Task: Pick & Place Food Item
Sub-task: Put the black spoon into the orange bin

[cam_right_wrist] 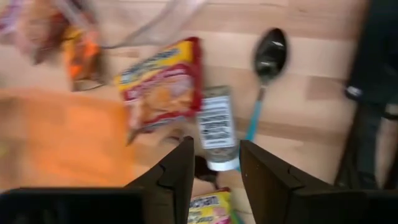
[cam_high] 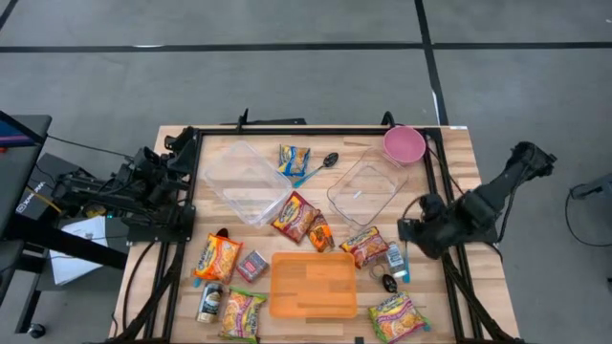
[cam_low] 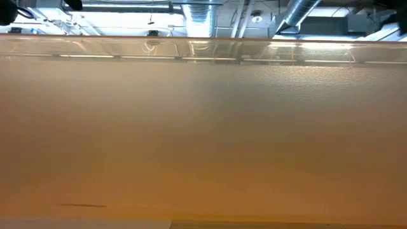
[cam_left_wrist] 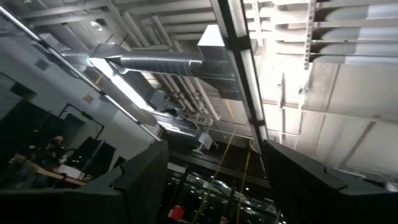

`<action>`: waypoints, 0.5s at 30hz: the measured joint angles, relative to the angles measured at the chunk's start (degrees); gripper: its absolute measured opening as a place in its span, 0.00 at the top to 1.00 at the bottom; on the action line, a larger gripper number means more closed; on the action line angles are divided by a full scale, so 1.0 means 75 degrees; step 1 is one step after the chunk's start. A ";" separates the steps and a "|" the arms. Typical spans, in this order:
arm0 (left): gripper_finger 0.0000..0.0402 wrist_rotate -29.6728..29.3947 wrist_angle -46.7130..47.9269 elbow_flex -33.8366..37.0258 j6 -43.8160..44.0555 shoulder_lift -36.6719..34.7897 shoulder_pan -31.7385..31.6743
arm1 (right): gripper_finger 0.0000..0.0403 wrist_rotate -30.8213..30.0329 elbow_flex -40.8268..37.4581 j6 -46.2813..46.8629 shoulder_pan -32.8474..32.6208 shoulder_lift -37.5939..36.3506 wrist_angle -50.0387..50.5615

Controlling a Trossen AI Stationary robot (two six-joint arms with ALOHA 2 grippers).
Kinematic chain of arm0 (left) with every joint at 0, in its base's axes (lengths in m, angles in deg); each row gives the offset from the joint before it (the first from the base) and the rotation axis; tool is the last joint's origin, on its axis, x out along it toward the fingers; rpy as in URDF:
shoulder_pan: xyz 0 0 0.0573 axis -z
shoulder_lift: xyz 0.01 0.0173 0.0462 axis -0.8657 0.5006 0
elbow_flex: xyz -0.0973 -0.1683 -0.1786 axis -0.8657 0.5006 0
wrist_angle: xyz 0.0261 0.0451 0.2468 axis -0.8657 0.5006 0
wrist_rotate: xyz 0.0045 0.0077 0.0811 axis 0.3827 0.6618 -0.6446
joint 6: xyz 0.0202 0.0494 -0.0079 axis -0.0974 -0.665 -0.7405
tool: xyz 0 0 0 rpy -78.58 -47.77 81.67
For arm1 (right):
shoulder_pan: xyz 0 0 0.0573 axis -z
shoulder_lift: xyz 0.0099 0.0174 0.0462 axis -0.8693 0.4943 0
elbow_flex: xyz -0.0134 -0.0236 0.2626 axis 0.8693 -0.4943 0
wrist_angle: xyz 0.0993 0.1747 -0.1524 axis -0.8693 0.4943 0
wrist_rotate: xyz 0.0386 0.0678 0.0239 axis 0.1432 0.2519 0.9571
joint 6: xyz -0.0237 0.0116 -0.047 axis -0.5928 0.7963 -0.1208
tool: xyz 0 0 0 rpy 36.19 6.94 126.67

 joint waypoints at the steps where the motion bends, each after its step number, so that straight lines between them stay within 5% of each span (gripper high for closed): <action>1: 0.37 -0.0017 0.0000 0.0000 0.0001 0.0000 -0.0047 | 0.68 0.0003 0.0000 0.0296 -0.0145 0.0128 0.0114; 15: 0.37 -0.0024 -0.0206 -0.0002 0.0087 0.0000 -0.0522 | 0.51 0.0355 -0.0095 0.0462 0.0198 0.1476 0.0283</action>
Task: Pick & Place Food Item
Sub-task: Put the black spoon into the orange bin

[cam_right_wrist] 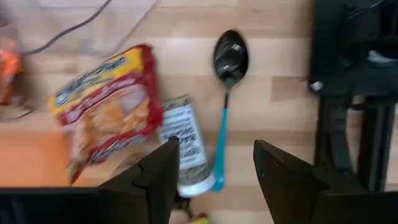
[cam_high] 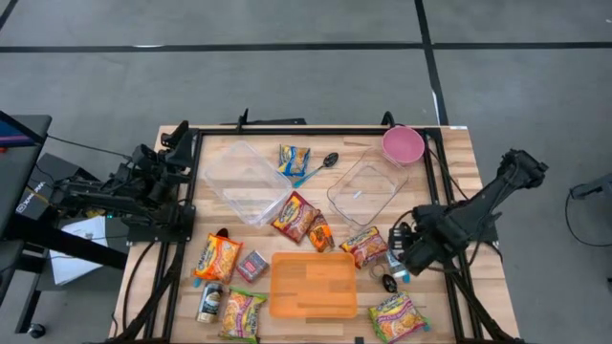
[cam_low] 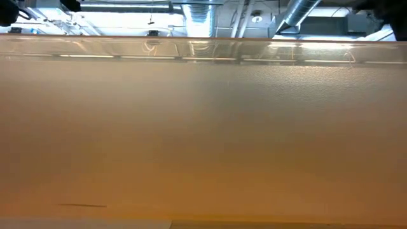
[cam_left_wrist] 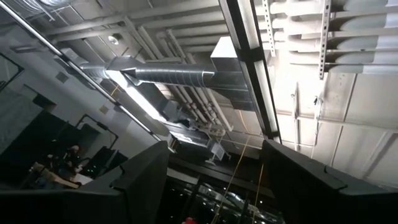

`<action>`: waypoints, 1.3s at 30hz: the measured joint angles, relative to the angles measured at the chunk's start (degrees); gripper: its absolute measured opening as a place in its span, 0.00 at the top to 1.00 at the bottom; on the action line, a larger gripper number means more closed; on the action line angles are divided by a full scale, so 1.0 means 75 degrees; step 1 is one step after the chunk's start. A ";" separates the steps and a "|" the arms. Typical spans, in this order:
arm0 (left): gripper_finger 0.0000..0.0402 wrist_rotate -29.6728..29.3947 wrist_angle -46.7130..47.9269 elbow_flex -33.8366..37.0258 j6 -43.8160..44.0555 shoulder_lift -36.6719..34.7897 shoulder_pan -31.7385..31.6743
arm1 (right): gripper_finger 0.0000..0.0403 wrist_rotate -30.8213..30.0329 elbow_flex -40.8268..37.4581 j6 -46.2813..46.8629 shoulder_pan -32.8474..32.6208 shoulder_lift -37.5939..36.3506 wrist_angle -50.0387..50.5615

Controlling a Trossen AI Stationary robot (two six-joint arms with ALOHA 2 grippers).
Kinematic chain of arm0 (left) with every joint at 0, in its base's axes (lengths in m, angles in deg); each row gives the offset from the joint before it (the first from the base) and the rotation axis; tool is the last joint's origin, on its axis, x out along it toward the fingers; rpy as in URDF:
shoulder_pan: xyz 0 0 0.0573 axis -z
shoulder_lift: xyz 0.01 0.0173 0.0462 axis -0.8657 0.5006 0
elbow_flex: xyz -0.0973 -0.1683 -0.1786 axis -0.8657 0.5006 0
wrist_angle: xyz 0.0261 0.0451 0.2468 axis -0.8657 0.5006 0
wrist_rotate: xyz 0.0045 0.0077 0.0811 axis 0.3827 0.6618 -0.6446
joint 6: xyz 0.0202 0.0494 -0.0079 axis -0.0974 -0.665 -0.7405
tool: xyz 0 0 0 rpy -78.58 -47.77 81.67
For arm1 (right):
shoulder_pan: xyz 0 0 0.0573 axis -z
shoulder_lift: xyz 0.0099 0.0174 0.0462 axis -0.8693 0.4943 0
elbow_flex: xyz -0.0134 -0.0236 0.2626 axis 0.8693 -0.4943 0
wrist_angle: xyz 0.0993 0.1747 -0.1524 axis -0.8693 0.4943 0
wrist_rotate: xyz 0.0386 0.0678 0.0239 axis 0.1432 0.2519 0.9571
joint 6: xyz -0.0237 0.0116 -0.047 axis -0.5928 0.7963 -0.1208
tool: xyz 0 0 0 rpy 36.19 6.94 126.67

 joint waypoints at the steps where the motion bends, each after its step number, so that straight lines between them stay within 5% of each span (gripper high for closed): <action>1: 0.37 -0.0002 -0.0003 -0.0001 0.0000 0.0000 0.0003 | 0.51 0.0032 -0.0115 0.0002 0.0039 0.0012 -0.0017; 11: 0.37 -0.0003 -0.0102 -0.0001 0.0006 -0.0006 0.0003 | 0.54 0.0418 -0.2303 0.0072 0.0139 -0.0485 -0.2959; 39: 0.37 -0.0322 -0.0118 -0.0001 -0.0003 -0.0006 0.0003 | 0.58 0.0671 -0.4722 0.0136 0.0484 -0.0518 -0.4958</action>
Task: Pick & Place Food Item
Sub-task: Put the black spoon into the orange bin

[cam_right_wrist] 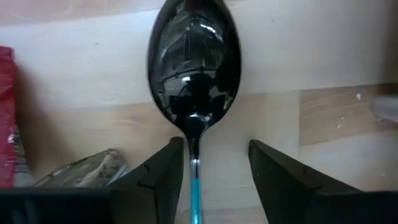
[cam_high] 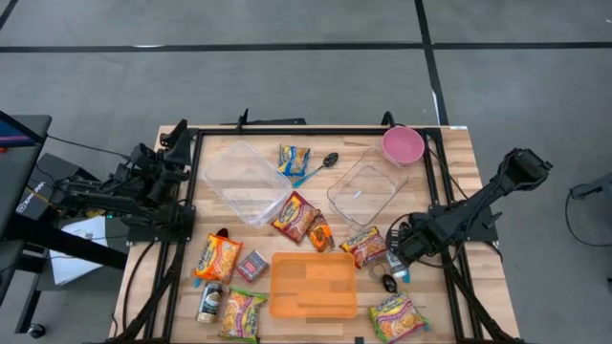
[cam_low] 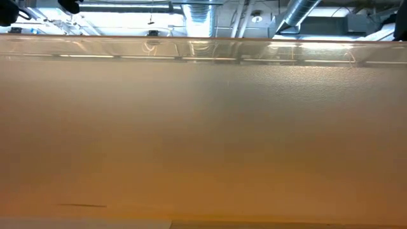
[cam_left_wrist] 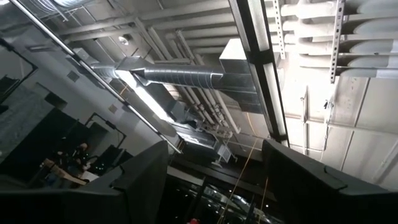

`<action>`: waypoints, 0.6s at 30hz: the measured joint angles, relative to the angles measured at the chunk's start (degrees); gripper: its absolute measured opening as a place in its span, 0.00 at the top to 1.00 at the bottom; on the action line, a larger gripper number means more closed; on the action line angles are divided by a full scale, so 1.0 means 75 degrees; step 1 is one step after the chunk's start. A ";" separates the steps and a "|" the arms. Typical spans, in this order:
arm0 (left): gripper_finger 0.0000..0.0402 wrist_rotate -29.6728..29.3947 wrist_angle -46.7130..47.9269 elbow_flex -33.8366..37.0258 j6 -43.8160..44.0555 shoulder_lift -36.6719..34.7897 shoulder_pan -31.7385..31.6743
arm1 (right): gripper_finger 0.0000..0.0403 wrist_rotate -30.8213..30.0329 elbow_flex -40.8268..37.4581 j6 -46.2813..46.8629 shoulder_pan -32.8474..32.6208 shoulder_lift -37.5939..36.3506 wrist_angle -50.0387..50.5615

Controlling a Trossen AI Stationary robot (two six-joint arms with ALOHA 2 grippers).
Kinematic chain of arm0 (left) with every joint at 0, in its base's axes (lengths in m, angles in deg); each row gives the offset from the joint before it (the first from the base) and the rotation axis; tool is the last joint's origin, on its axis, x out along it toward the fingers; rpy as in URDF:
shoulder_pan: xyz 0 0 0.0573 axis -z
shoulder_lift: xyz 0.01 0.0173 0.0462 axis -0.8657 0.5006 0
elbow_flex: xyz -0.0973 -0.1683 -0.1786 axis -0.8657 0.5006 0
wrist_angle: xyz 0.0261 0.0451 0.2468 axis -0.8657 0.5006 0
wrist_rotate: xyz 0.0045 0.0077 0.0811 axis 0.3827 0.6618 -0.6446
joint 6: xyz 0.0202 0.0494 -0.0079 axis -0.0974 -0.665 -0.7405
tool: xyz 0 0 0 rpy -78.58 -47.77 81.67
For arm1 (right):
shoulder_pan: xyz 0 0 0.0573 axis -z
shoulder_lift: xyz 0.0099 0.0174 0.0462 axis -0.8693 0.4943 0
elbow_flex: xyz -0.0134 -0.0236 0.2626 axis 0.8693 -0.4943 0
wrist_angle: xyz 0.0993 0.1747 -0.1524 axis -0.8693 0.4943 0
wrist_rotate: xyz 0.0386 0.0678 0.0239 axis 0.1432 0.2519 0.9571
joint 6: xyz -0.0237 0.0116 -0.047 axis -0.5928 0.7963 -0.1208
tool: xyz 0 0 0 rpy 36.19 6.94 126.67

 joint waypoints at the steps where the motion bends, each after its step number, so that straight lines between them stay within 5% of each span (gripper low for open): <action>1: 0.37 -0.0012 0.0000 0.0000 0.0000 0.0000 0.0000 | 0.60 0.0000 -0.0031 0.0000 0.0000 -0.0006 -0.0020; 15: 0.37 -0.0121 0.0003 0.0000 0.0003 0.0000 0.0000 | 0.96 0.0099 -0.0096 -0.0007 -0.0046 -0.0001 0.0102; 18: 0.37 -0.0121 0.0003 0.0000 0.0003 0.0000 0.0000 | 0.97 0.0051 0.0001 -0.0006 -0.0133 0.0019 0.0170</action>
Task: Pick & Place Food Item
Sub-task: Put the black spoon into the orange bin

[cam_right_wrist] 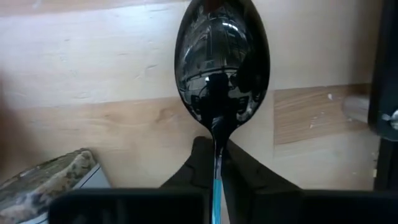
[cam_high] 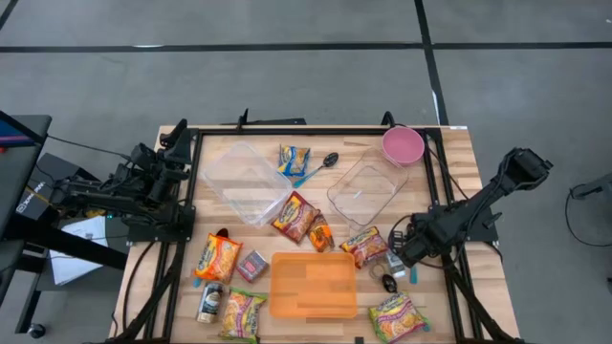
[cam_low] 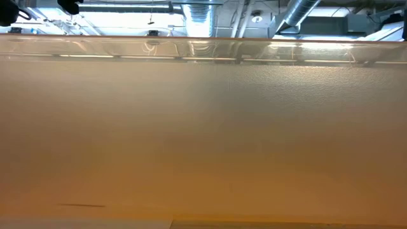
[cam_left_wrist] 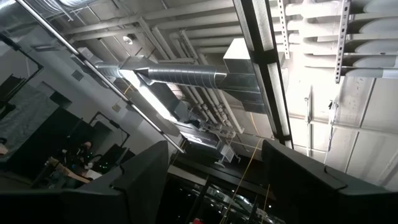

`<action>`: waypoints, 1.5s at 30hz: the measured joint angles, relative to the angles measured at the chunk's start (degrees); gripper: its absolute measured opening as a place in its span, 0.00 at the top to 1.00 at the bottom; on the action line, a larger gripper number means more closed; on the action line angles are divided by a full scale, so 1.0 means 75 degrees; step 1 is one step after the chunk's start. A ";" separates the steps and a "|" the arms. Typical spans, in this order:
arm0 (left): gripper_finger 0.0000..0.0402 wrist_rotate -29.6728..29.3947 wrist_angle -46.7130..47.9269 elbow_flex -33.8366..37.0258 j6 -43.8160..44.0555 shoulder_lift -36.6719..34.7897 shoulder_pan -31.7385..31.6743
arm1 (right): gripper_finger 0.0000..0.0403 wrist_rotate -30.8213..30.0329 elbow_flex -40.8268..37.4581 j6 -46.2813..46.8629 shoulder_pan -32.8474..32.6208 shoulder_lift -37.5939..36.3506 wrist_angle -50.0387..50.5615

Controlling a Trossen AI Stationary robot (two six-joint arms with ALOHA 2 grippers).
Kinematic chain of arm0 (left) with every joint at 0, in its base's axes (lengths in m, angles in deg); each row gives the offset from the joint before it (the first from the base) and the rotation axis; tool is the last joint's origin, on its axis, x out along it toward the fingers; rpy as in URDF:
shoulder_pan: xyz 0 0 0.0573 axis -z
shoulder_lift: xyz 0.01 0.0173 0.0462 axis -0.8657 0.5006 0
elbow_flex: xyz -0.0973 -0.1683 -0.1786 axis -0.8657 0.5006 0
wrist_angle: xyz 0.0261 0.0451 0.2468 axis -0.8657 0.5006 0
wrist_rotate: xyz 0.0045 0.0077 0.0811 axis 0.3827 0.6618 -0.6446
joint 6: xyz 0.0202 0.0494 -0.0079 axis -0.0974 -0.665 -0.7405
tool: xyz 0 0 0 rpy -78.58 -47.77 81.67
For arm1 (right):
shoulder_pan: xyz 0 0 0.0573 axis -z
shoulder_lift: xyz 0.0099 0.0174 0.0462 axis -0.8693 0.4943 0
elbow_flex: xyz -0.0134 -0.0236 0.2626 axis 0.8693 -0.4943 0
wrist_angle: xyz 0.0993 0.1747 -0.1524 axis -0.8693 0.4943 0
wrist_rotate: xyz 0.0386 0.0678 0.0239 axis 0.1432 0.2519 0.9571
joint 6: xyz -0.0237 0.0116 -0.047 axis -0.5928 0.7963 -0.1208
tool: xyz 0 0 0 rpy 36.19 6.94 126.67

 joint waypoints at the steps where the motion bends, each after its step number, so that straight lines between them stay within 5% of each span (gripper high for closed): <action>1: 0.37 0.0000 0.0000 0.0000 0.0000 0.0000 0.0000 | 0.97 -0.0017 0.0029 -0.0001 -0.0016 0.0010 0.0006; 11: 0.37 0.0006 0.0003 0.0000 0.0001 0.0000 0.0000 | 0.99 -0.0538 0.0709 -0.0358 -0.0097 -0.0157 -0.0356; 23: 0.37 0.0012 0.0032 0.0000 0.0003 0.0000 0.0000 | 0.99 -0.0830 0.2402 -0.0745 -0.0298 -0.0162 0.2508; 32: 0.37 0.0015 0.0041 0.0000 0.0003 0.0000 0.0000 | 0.99 -0.2313 0.3407 -0.4126 -0.0189 -0.0904 0.2305; 37: 0.37 0.0038 0.0067 0.0000 -0.0003 0.0028 0.0000 | 1.00 -0.2410 0.3437 -0.6957 0.0176 -0.1674 0.0693; 45: 0.37 0.0032 0.0140 0.0000 0.0000 0.0268 0.0000 | 1.00 -0.0285 0.3435 -1.0828 0.1657 -0.1736 -0.1332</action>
